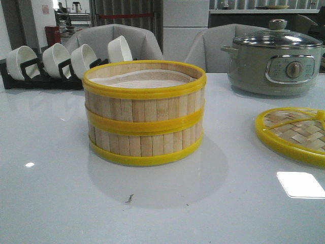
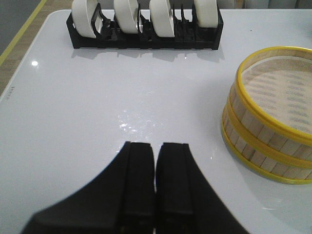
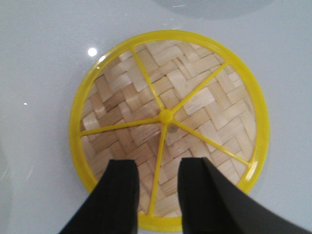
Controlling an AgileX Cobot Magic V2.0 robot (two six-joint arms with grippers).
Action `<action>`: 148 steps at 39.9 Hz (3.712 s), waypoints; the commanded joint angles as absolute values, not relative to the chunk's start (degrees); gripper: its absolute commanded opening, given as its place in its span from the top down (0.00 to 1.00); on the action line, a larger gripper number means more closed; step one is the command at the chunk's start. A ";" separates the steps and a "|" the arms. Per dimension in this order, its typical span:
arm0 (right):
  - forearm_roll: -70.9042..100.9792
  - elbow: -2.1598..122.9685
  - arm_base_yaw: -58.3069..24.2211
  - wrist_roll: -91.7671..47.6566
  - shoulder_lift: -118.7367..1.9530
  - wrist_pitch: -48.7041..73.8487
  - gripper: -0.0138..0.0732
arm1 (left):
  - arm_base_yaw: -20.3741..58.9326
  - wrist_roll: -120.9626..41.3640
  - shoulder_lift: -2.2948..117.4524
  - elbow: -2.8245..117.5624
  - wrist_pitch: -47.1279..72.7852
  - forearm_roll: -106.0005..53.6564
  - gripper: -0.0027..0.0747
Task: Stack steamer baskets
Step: 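Lower the right gripper onto the lid's center knob and grasp it, then lift the woven lid and carry it over the basket stack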
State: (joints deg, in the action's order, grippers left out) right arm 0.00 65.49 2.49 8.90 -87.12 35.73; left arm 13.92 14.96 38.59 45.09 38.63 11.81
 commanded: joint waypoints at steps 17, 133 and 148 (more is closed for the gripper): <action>-0.47 79.10 3.34 7.31 -101.91 40.13 0.43 | 14.30 15.52 38.43 46.77 34.37 12.47 0.85; 0.00 125.29 -22.08 7.31 -106.99 61.73 0.78 | 14.30 15.52 38.55 46.77 34.37 12.47 0.85; 0.00 128.37 -33.07 7.31 -115.48 60.95 0.78 | 14.30 15.52 38.55 46.77 34.37 12.47 0.85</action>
State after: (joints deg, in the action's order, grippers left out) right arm 0.41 126.23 -32.45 8.01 -117.69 64.28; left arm 13.92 14.96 38.59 45.09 38.63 11.91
